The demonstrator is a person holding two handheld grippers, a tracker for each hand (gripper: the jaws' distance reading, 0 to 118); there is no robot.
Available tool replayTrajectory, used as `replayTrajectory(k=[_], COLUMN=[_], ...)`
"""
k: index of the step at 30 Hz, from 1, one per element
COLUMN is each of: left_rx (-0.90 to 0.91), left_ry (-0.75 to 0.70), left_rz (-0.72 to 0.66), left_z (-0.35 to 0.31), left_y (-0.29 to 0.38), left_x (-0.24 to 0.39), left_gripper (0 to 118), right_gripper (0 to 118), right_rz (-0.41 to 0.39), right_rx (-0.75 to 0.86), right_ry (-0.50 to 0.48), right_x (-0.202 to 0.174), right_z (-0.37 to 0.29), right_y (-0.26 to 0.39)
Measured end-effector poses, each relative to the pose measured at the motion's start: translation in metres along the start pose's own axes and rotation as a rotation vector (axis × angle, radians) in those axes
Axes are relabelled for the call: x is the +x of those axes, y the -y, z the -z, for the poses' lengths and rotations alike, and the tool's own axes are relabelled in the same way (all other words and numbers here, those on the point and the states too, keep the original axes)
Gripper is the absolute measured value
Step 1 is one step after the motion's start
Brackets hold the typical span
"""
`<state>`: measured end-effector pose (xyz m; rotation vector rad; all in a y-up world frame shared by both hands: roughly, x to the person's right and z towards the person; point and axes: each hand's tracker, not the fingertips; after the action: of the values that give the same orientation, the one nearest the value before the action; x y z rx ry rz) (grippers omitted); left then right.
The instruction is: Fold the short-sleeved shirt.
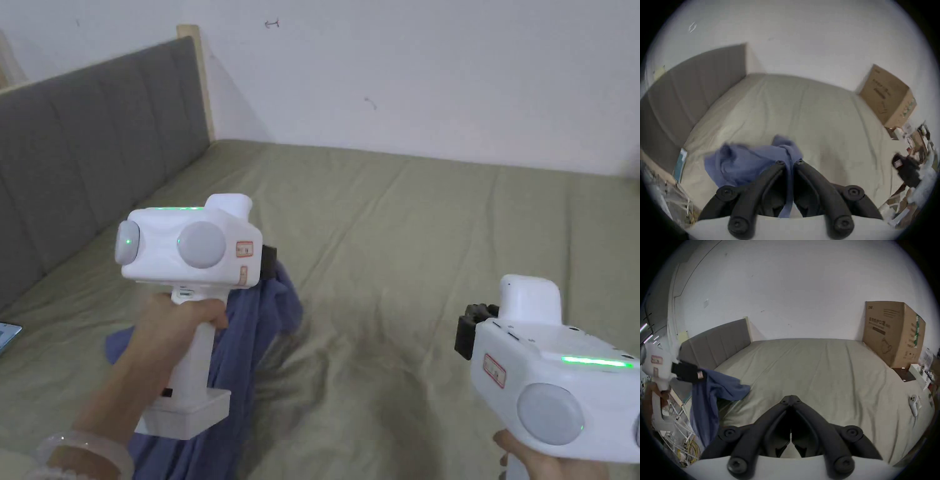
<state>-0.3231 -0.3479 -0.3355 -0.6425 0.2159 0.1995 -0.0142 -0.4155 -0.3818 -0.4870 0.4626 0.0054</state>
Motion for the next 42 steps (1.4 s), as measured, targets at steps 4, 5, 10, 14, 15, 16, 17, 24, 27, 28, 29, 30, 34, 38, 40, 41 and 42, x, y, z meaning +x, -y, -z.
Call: replayTrajectory(k=[4,5,10,14,15,16,17,24,27,28,29,30,34,38,40,41,42], left_rx=[0.116,0.141,0.153,-0.033,-0.084,-0.161,-0.253,-0.383,-0.382,-0.383,-0.38,-0.364,-0.302,-0.223,-0.219,-0.226,-0.257], left_ry=[0.171,0.228,0.431,0.497,0.468,0.448,0.45,0.378,0.395,0.403,0.402,0.399,0.371,0.291,0.218,0.214,0.213], left_rz=[0.115,0.122,0.129,0.217,0.248,0.269,0.292,0.352,0.319,0.315,0.31,0.303,0.229,0.138,0.086,0.058,0.034], left_z=[-0.034,-0.042,-0.036,0.007,0.021,0.039,0.058,0.106,0.106,0.106,0.104,0.099,0.079,0.054,0.056,0.055,0.056], left_y=[-0.033,-0.037,-0.021,0.046,0.066,0.092,0.119,0.21,0.2,0.196,0.191,0.186,0.15,0.124,0.126,0.132,0.137], left_x=[0.077,0.098,0.175,0.227,0.237,0.247,0.254,0.259,0.255,0.252,0.249,0.244,0.209,0.153,0.127,0.112,0.102], left_gripper=[4,4,4,4,4,4,4,4,34,78,104,111,101,14,0,0,0], right_gripper=[0,0,0,0,0,0,0,0,0,0,0,0,0,0,0,0,0], right_rz=[0.035,0.042,0.103,0.084,0.09,0.102,0.119,0.134,0.149,0.145,0.139,0.134,0.125,0.109,0.111,0.116,0.118], right_rx=[0.048,0.056,0.096,0.098,0.094,0.082,0.064,-0.043,-0.069,-0.075,-0.08,-0.084,-0.088,-0.088,-0.094,-0.102,-0.108], right_ry=[0.089,0.113,0.21,0.31,0.313,0.317,0.323,0.347,0.327,0.325,0.322,0.319,0.294,0.265,0.251,0.24,0.23], right_x=[0.038,0.048,0.102,0.131,0.136,0.142,0.146,0.155,0.153,0.152,0.15,0.149,0.14,0.128,0.122,0.118,0.116], right_z=[-0.038,-0.048,-0.075,-0.092,-0.093,-0.094,-0.093,-0.076,-0.069,-0.066,-0.065,-0.063,-0.059,-0.052,-0.046,-0.042,-0.04], right_y=[-0.012,-0.015,-0.026,-0.021,-0.018,-0.014,-0.008,0.028,0.034,0.035,0.035,0.035,0.031,0.03,0.033,0.035,0.038])
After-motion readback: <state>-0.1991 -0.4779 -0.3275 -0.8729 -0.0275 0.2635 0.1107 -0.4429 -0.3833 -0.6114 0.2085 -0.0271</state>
